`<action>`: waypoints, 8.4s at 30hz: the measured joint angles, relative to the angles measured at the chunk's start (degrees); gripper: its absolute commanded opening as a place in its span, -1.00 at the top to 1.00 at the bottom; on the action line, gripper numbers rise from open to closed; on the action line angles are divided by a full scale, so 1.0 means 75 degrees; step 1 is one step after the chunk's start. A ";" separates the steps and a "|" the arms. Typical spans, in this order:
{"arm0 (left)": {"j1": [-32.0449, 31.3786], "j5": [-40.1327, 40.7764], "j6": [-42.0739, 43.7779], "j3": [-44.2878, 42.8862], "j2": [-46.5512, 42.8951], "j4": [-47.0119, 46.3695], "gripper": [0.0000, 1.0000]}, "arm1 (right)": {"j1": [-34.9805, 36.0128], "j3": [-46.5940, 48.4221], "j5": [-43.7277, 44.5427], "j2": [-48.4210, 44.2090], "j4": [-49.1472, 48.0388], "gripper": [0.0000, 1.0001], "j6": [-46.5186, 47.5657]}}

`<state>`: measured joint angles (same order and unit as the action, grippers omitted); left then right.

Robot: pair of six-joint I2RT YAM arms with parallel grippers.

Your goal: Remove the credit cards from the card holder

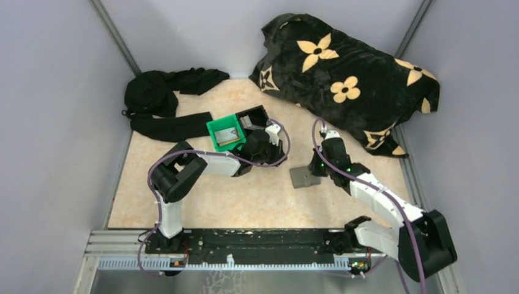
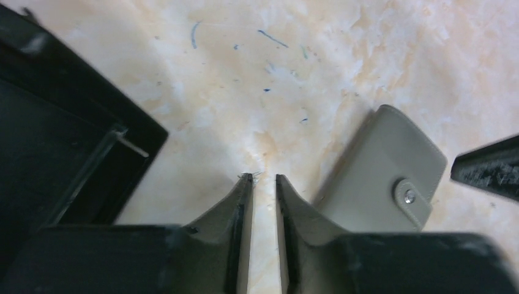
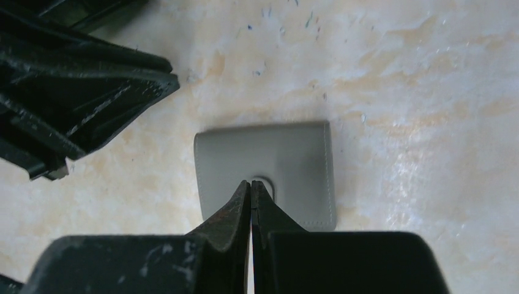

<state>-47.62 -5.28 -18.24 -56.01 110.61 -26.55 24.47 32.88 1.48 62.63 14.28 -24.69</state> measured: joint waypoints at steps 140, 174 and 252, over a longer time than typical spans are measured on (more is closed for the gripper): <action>0.0230 -0.2457 0.0271 0.1588 -0.0933 -0.1032 -0.43 | -0.0842 -0.1102 -0.2366 -0.0265 -0.1559 1.00 -0.0965; 0.0210 -0.0886 -0.0160 0.0970 -0.0991 0.0571 -0.32 | 0.1367 -0.0201 0.0481 0.0460 -0.1361 1.00 -0.1472; 0.0131 0.1469 -0.0484 0.1472 -0.3797 0.1201 0.39 | 0.2509 0.1180 -0.2235 0.4514 -0.3797 0.54 -0.1309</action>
<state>-46.63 5.74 -21.87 -44.97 82.13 -17.54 43.29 41.74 -15.29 96.49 -14.20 -34.50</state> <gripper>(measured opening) 0.053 0.100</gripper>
